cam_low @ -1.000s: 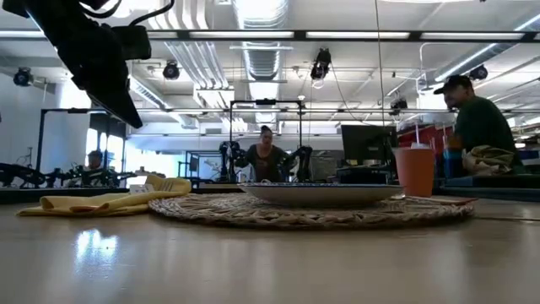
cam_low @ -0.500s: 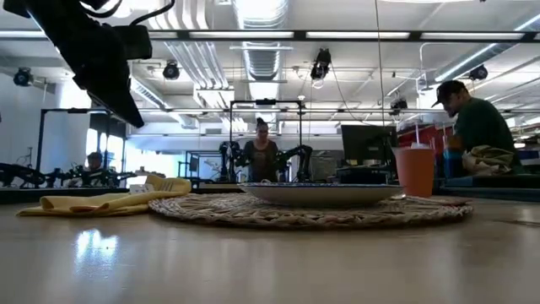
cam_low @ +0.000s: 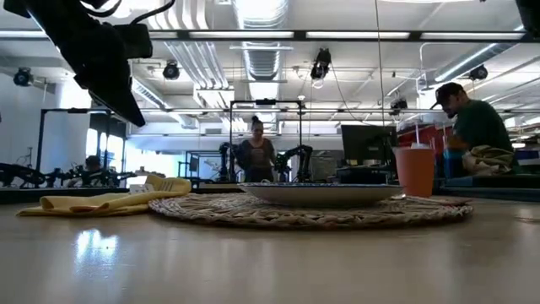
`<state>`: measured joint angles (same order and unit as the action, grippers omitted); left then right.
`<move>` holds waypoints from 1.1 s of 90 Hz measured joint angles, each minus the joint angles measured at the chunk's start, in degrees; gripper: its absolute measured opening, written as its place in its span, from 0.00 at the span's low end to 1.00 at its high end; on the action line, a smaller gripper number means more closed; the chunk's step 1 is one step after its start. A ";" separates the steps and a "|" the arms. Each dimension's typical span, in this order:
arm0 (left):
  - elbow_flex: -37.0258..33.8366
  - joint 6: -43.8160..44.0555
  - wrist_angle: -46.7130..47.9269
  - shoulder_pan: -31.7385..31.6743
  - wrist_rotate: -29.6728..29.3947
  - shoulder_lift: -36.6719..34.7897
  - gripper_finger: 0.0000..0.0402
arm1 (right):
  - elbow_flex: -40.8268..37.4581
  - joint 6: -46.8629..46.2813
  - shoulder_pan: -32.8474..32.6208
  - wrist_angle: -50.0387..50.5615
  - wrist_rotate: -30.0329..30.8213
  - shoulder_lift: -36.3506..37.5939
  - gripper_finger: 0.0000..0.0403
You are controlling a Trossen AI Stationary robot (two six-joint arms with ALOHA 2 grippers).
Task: Set table place
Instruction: Put the orange knife on the brown placemat to the right of the blue plate
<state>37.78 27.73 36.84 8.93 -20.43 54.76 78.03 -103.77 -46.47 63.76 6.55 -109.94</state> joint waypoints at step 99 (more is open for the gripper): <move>2.57 -8.01 -3.44 -2.69 -2.11 0.00 0.05 | -1.89 -7.99 -0.73 -2.17 -6.17 -1.91 0.00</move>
<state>40.35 19.71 33.40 6.24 -22.53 54.76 76.14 -111.76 -47.20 61.59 0.38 -111.85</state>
